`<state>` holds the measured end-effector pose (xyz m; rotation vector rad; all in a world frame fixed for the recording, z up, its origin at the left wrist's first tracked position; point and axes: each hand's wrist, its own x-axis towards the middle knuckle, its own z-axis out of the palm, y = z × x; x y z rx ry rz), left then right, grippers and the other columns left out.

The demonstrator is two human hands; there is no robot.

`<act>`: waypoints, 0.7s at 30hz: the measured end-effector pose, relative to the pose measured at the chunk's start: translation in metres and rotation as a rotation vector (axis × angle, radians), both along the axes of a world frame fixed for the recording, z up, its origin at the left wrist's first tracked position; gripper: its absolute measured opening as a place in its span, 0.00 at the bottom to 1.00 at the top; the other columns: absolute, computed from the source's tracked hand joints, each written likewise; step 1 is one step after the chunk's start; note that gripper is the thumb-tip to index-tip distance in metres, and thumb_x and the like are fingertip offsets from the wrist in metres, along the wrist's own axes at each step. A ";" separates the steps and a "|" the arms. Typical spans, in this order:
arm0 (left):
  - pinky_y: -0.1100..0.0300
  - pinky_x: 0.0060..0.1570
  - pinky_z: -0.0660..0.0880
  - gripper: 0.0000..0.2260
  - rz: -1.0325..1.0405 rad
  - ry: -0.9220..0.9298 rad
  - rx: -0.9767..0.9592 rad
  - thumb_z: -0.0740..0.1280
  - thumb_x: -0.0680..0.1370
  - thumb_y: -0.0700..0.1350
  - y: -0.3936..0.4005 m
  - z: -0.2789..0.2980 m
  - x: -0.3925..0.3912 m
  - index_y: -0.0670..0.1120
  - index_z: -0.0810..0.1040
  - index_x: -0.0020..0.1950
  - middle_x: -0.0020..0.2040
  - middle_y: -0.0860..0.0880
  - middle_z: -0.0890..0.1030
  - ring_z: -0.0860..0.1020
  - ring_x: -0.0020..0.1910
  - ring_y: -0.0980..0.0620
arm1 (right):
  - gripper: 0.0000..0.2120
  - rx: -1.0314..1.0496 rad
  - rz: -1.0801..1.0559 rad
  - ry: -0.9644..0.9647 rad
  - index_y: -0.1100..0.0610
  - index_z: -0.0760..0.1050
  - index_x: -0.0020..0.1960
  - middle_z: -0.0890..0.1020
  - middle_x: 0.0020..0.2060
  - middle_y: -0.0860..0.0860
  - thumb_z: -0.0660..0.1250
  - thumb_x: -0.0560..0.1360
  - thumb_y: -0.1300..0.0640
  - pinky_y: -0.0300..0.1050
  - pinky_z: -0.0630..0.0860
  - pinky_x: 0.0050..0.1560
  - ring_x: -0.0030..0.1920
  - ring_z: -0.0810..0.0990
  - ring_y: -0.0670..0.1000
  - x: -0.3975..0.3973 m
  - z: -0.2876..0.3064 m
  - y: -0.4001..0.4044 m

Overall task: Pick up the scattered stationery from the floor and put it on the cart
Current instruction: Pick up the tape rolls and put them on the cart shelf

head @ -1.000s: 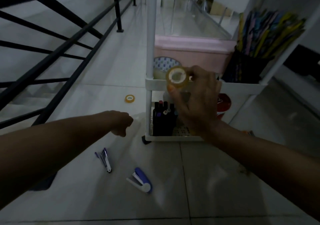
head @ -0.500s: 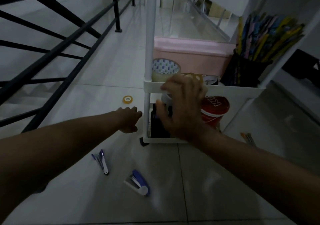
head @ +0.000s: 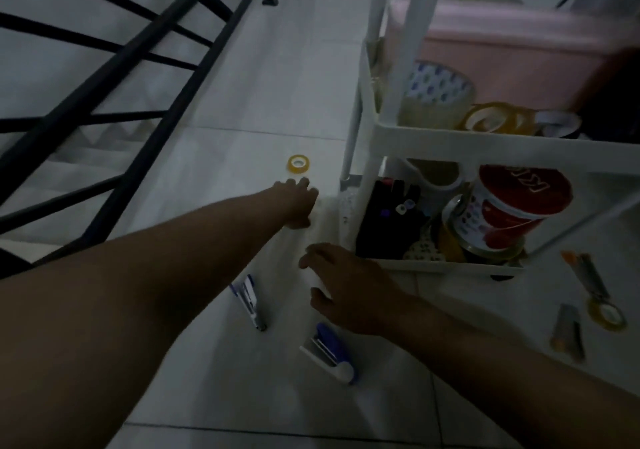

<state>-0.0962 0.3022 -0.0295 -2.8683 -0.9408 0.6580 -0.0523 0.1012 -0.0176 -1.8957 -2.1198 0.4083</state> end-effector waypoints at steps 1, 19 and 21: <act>0.45 0.63 0.67 0.31 0.032 -0.021 -0.001 0.66 0.77 0.52 0.009 -0.005 0.003 0.44 0.57 0.75 0.75 0.40 0.58 0.65 0.69 0.38 | 0.24 -0.030 -0.023 0.008 0.53 0.64 0.73 0.63 0.73 0.52 0.62 0.78 0.52 0.49 0.72 0.63 0.69 0.67 0.54 -0.002 -0.009 0.005; 0.41 0.65 0.65 0.37 0.175 -0.295 -0.077 0.64 0.78 0.57 0.064 -0.060 0.014 0.41 0.50 0.77 0.76 0.42 0.54 0.62 0.69 0.36 | 0.37 -0.285 -0.168 -0.231 0.51 0.43 0.79 0.48 0.78 0.58 0.58 0.78 0.41 0.59 0.48 0.74 0.77 0.48 0.60 -0.029 -0.088 0.059; 0.41 0.63 0.65 0.37 0.171 -0.305 -0.046 0.64 0.77 0.57 0.067 -0.061 0.014 0.40 0.50 0.77 0.75 0.41 0.55 0.63 0.68 0.36 | 0.37 -0.310 -0.160 -0.231 0.51 0.43 0.79 0.47 0.78 0.58 0.58 0.79 0.42 0.59 0.47 0.74 0.77 0.47 0.60 -0.031 -0.089 0.060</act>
